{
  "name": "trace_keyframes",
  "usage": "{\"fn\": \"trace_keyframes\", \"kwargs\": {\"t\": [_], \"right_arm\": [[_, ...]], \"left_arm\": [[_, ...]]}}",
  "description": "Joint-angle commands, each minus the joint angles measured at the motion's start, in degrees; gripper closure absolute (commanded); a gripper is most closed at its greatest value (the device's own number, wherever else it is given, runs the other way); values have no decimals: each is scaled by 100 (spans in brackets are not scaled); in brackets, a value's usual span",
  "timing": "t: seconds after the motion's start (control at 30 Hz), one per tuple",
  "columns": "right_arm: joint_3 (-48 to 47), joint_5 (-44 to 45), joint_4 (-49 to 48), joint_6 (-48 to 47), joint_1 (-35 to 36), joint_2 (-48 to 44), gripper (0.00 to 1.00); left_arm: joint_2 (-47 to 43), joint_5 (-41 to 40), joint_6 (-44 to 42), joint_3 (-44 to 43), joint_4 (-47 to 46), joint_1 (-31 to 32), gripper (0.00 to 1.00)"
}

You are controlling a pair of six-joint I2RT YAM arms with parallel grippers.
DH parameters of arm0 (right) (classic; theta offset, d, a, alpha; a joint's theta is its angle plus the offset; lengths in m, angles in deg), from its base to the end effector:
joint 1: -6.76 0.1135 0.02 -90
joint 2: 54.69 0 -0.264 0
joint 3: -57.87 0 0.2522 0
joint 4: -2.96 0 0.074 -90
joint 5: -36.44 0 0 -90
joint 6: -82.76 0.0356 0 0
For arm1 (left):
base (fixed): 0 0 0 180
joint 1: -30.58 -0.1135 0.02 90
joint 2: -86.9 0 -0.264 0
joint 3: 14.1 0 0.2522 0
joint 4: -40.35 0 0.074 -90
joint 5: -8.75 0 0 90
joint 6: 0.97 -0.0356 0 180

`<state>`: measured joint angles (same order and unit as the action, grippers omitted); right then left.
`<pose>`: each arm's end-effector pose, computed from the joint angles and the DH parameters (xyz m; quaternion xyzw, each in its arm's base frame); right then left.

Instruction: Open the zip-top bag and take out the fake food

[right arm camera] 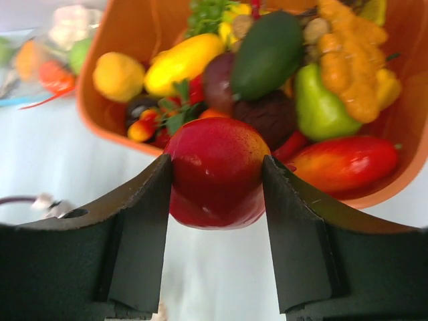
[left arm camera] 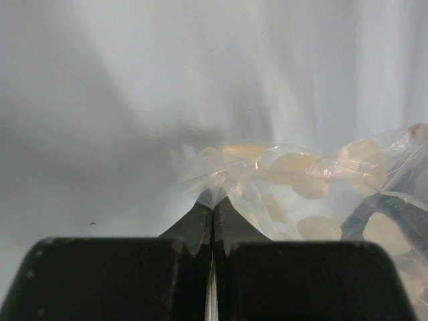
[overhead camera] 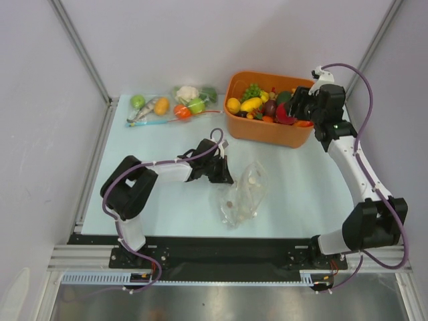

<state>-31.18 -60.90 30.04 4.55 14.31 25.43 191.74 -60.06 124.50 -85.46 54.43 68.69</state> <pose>0.3243 0.0476 0.3787 -0.0076 0.8090 0.1494 0.5685 0.2834 -0.2387 0.1505 0.0876 0.9145 -0.3503 0.1823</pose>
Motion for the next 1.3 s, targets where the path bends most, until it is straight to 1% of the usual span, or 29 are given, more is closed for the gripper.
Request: {"fn": "trace_keyframes", "kwargs": {"t": [0.0, 0.17, 0.37, 0.43, 0.6, 0.63, 0.67, 0.7, 0.73, 0.8, 0.83, 0.87, 0.93, 0.97, 1.0, 1.1, 1.27], "right_arm": [[-355, 223, -611, -290, -113, 258, 100], [-268, 644, -760, -616, -228, 513, 100], [119, 1216, -1271, -950, -272, 672, 100], [137, 1287, -1534, -1029, -280, 803, 100], [172, 1182, -1482, -1056, -281, 979, 100], [190, 1164, -1455, -1039, -289, 988, 98], [198, 1155, -1420, -1039, -281, 1006, 94], [190, 1138, -1385, -1039, -289, 1015, 86], [181, 1068, -1359, -1039, -298, 1006, 67], [163, 989, -1174, -1065, -289, 936, 50], [155, 936, -1157, -1056, -289, 892, 39], [146, 918, -1139, -1065, -289, 857, 34], [76, 970, -1086, -1065, -289, 760, 29], [67, 988, -1112, -1100, -289, 673, 6], [58, 979, -1104, -1126, -289, 637, 1], [-30, 1014, -964, -1162, -289, 567, 0], [-3, 1006, -902, -1153, -289, -30, 0]], "left_arm": [[-297, 26, -110, -137, 100, -31, 100], [-332, 26, -110, -119, 109, -31, 100], [-402, 61, -75, -181, 197, -23, 100], [-420, 52, -83, -216, 223, -14, 100], [-455, 26, -75, -260, 285, 12, 100], [-455, 26, -83, -260, 285, 21, 100], [-464, 17, -75, -260, 285, 21, 100], [-464, 25, -75, -278, 285, 21, 100], [-473, 26, -75, -278, 293, 30, 100], [-464, 26, -66, -295, 302, 39, 100], [-455, 34, -75, -321, 311, 39, 100], [-447, 34, -66, -322, 320, 48, 100], [-420, 43, -66, -365, 329, 56, 100], [-420, 52, -66, -374, 320, 56, 100], [-412, 78, -66, -366, 302, 56, 100], [-420, 105, -75, -392, 293, 65, 100], [-490, 70, -92, -392, 320, 65, 100]]}}
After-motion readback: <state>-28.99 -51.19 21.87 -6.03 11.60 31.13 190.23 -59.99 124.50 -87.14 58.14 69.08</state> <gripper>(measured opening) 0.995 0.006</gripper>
